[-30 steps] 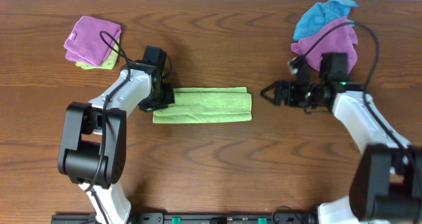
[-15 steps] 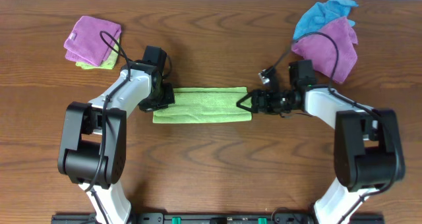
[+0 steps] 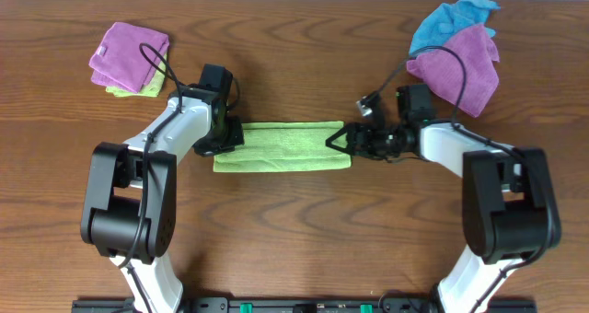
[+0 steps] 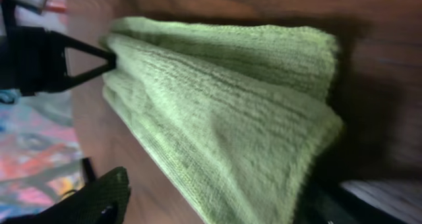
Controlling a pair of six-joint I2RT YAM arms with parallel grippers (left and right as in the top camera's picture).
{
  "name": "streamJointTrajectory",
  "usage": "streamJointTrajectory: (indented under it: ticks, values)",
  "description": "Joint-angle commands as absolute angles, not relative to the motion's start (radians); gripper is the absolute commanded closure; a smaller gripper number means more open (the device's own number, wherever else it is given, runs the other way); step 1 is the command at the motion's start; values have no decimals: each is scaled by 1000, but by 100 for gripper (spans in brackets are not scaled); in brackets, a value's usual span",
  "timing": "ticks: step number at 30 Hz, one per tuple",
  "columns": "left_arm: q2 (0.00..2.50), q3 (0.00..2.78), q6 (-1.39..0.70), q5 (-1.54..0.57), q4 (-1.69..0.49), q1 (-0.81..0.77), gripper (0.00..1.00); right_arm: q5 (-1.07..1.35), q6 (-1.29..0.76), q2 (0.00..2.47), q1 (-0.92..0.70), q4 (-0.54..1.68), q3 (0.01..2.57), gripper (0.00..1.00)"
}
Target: Fold the cloth
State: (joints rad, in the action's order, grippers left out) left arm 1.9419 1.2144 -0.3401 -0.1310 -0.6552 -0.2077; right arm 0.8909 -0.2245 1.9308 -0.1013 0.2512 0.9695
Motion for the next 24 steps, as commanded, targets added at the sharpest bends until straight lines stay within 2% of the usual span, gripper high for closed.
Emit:
streamJointTrajectory:
  ticks: [1, 5, 11, 15, 17, 20, 21, 23, 24]
  values:
    - [1988, 1200, -344, -130, -677, -213, 94, 873, -227, 1960, -43, 263, 962, 18]
    - [1988, 1200, -344, -130, -676, -213, 94, 902, -227, 1987, -28, 262, 953, 19]
    - [1988, 1200, -344, -131, -673, -213, 94, 886, -232, 2014, -105, 233, 953, 19]
    - [1988, 1200, -344, -131, -674, -213, 94, 879, -277, 2049, -125, 200, 953, 26]
    - [1988, 1200, -344, -131, -673, -213, 94, 880, -277, 2050, -125, 194, 955, 36]
    - [1980, 1209, -343, -132, -680, -213, 94, 880, -301, 2050, -125, 194, 963, 64]
    - [1971, 1227, -329, -141, -697, -212, 95, 880, -311, 2049, -125, 197, 969, 78]
    - [1950, 1268, -317, -157, -737, -210, 94, 881, -322, 2048, -125, 206, 981, 97]
    - [1932, 1298, -316, -158, -767, -210, 94, 884, -322, 2045, -124, 221, 992, 98]
